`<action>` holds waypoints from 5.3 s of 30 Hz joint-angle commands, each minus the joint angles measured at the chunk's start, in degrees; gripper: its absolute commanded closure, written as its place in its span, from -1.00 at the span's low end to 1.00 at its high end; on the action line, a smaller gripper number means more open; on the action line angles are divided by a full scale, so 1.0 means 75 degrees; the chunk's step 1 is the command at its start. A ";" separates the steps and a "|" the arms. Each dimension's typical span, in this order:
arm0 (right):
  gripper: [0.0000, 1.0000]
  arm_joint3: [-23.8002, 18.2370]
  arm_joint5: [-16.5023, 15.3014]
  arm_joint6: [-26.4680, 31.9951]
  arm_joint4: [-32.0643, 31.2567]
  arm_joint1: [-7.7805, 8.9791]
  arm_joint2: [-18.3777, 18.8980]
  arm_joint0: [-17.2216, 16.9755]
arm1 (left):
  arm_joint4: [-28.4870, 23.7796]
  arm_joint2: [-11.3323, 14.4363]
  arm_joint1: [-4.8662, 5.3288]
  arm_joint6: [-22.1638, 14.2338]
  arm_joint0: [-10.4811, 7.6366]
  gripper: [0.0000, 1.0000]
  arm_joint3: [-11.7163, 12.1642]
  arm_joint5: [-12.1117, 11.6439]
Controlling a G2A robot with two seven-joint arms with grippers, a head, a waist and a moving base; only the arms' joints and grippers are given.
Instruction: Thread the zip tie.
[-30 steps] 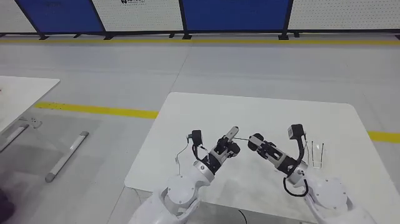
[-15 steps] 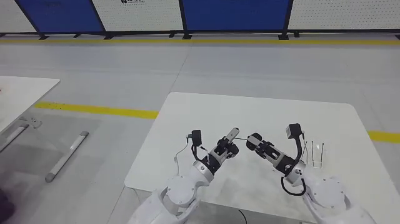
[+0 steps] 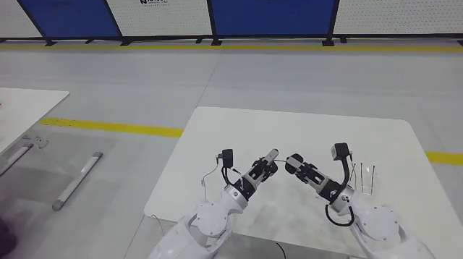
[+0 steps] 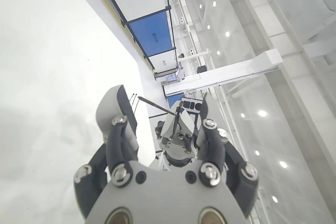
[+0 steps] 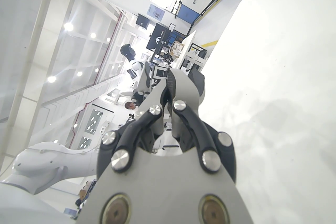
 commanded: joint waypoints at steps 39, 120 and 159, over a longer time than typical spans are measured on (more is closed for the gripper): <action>-1.00 -0.0079 0.0200 0.0060 -0.0014 0.0022 0.0418 -0.0314 | -0.0190 -0.0459 0.0058 -0.0450 0.0348 1.00 -0.0392 -0.0205; -1.00 -0.0472 0.0033 -0.0039 0.0231 0.0133 0.1204 -0.0989 | 0.0050 -0.2228 0.0448 -0.1726 0.1836 1.00 -0.3774 0.0804; -1.00 -0.2482 0.3719 0.4689 -0.4044 0.0896 0.3716 -0.0204 | 0.1556 -0.0291 0.0223 -0.0666 0.1097 1.00 -0.1248 0.0507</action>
